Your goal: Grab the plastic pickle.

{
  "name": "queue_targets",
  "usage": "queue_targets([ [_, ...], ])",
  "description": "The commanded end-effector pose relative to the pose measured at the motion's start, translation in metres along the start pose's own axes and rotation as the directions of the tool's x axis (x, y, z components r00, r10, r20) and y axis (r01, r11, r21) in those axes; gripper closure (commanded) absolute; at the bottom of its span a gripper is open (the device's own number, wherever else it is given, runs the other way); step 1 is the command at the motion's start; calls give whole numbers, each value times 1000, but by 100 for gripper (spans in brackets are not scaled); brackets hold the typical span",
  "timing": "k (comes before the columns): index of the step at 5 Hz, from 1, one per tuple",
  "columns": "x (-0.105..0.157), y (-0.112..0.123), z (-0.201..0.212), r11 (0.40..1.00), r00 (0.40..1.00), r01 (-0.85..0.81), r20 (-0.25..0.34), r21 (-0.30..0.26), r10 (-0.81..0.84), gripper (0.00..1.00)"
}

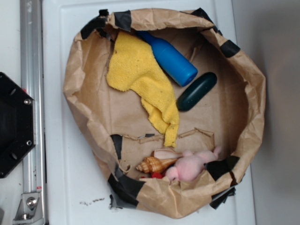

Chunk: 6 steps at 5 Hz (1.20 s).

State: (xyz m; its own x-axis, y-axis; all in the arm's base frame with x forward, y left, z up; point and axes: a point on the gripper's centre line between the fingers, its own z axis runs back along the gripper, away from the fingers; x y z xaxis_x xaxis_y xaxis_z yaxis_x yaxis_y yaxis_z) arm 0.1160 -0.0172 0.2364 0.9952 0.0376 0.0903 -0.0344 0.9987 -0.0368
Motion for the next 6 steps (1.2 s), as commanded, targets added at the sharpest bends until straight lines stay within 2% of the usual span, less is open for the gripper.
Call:
queue_targets([
  [1, 0, 0, 0, 1000, 1000, 0, 0, 0, 0, 0],
  [2, 41, 15, -34, 982, 980, -189, 59, 12, 188, 0],
  [3, 64, 18, -63, 957, 961, -273, 13, -93, 276, 0],
  [4, 95, 37, -110, 865, 867, -496, 12, -73, 498, 0],
  [5, 128, 37, -145, 880, 879, -473, 45, -43, 475, 0],
  [6, 151, 28, -163, 851, 853, -515, 40, -101, 521, 0],
])
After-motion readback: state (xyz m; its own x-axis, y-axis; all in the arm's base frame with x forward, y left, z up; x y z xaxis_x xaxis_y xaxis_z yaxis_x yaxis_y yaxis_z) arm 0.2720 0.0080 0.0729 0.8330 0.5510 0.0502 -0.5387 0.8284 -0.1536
